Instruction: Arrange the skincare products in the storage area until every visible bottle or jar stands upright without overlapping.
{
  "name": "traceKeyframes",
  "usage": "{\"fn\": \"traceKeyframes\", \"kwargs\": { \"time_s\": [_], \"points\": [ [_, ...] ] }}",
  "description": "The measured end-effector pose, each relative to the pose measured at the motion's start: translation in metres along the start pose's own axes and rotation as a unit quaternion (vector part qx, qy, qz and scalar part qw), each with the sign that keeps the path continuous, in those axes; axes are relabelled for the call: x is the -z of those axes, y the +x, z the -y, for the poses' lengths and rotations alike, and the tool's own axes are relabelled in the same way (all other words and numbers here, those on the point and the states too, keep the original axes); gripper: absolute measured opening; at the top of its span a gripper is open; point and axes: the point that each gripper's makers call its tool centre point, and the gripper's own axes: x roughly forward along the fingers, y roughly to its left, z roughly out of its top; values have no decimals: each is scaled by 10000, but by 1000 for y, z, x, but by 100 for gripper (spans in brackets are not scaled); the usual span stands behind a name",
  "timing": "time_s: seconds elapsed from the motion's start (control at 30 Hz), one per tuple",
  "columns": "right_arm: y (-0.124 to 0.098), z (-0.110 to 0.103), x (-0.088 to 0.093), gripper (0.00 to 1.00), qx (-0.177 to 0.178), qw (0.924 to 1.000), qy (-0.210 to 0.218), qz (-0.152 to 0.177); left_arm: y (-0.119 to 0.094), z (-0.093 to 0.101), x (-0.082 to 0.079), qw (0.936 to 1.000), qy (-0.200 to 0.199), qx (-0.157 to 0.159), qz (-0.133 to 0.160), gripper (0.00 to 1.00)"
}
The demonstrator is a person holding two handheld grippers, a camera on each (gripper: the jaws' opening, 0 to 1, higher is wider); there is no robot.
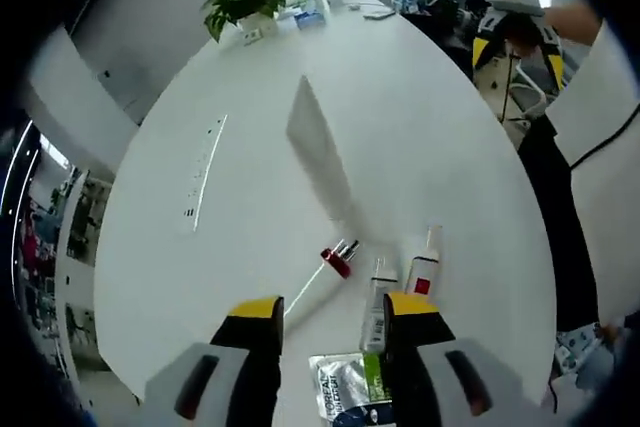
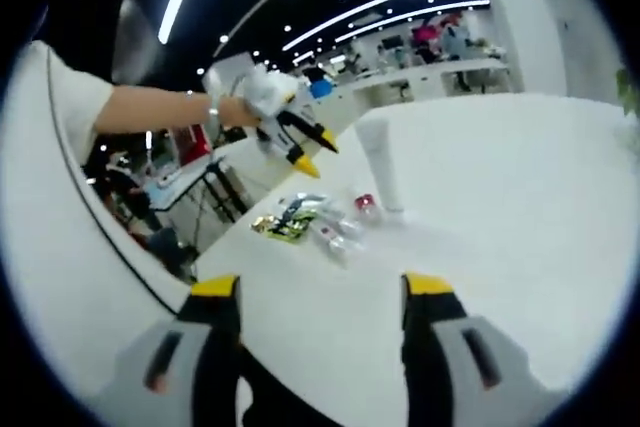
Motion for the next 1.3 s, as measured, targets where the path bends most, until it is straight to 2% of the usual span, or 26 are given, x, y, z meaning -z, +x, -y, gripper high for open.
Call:
{"fn": "traceKeyframes", "kwargs": {
  "time_s": [0.07,0.27,0.33,0.37,0.47,0.53,0.6,0.7,0.8,0.83,0.87,0.9,1.0,1.07,1.1,1.17,1.3],
  "points": [
    [0,3,0,62,31,10000,8,-2,10,-4,5,9998,141,60,-145,41],
    [0,13,1,63,111,9999,27,-12,31,-10,17,9985,422,112,-337,41],
    [2,16,2,63,123,9999,86,-12,37,-12,21,9956,806,92,-466,41],
    [3,19,3,63,135,9998,120,-44,41,-12,24,9914,1175,84,-572,41],
    [5,20,5,63,139,9998,75,-148,49,-11,31,9855,1529,126,-727,42],
    [7,22,6,63,167,9996,-21,-234,55,-9,31,9862,1488,174,-705,44],
    [7,25,4,63,183,9995,-13,-248,64,-12,30,9843,1601,205,-714,44],
    [8,31,-4,63,253,9994,228,-75,72,-17,27,9830,1674,191,-723,44],
    [12,32,-9,63,184,9992,369,14,76,-20,26,9788,1889,232,-758,44],
    [16,33,-11,63,177,9992,358,3,77,-24,26,9746,2079,188,-806,44],
    [18,33,-11,63,168,9993,346,-30,78,-25,26,9745,2077,191,-830,44],
    [20,35,-12,64,202,9993,314,-81,81,-26,27,9705,2232,230,-885,44],
    [20,37,-21,64,220,9984,502,143,87,-27,26,9703,2231,338,-874,44],
    [19,38,-22,65,221,9981,536,198,90,-26,26,9681,2305,424,-882,41],
    [19,40,-21,65,234,9978,585,214,93,-25,28,9637,2441,537,-942,39],
    [20,42,-20,65,240,9976,615,222,96,-24,27,9631,2449,583,-949,32],
    [21,46,-19,65,243,9969,704,234,102,-21,28,9588,2571,680,-1003,31]
  ]
}}
